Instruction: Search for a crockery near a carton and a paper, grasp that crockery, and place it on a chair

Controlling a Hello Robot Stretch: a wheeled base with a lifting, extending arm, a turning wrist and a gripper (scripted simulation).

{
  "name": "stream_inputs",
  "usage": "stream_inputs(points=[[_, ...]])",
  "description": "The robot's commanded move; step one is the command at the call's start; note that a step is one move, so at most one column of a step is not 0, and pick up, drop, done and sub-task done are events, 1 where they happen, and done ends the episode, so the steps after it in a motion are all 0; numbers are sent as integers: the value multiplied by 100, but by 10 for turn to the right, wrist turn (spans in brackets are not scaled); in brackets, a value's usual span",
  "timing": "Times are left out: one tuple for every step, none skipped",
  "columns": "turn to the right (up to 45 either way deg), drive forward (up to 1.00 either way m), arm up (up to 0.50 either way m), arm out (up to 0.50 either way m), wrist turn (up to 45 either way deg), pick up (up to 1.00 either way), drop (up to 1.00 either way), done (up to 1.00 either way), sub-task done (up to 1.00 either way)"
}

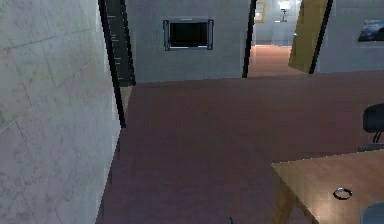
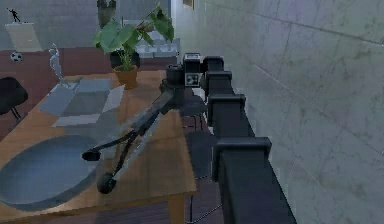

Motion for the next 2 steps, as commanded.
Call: stream_inputs(points=[[0,0,0,-32,0,0,0,0,0],[-90,0,0,0,0,0,0,0,0]])
